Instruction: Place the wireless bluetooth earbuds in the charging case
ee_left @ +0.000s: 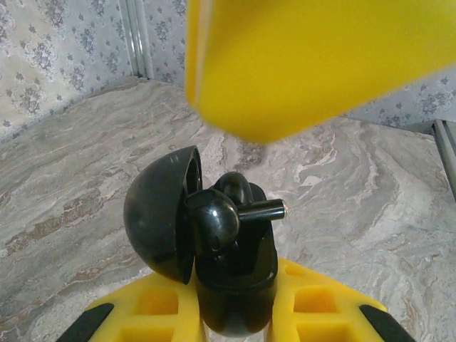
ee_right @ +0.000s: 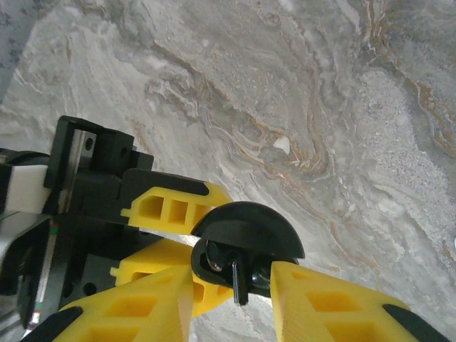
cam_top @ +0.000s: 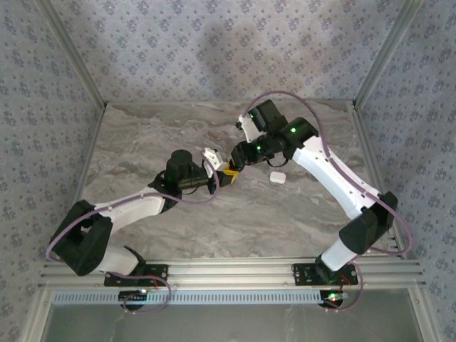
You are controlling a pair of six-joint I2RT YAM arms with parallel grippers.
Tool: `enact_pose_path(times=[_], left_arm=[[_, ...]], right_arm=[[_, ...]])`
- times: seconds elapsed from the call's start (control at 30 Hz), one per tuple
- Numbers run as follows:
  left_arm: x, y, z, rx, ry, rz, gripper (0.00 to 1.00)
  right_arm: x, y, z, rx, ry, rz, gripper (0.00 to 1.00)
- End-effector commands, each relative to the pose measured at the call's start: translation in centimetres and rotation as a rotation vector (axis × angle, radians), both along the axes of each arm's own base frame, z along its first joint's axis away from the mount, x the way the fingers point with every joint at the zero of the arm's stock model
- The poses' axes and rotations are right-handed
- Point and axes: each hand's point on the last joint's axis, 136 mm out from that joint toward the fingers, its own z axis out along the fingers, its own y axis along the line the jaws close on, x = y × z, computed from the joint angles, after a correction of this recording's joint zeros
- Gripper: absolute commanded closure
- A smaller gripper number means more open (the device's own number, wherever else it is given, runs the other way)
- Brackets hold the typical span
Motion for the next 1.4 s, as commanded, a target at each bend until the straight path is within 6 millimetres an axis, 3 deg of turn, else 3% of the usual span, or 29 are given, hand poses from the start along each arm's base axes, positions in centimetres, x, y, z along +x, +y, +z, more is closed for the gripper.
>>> enact_pose_path(times=[0.0, 0.53, 1.13, 1.37], left_arm=[[-0.1, -0.2, 2.7, -0.037, -0.06, -0.027, 0.94], [-0.3, -0.1, 3.1, -0.047, -0.061, -0.027, 0.94], [-0.4, 0.0, 3.6, -0.057, -0.066, -0.026, 0.94], [-0.4, 0.0, 3.7, -0.057, -0.068, -0.025, 0.94]], right_arm=[[-0.7, -0.3, -0.4, -0.063, 0.03, 0.035, 0.65], [-0.5, 1.4, -1.5, -0.079, 0.07, 0.078, 0.66], [-0.8, 1.9, -2.9, -0.12, 0.104, 0.092, 0.66], [-0.8, 1.4, -3.4, -0.156, 0.116, 0.082, 0.72]])
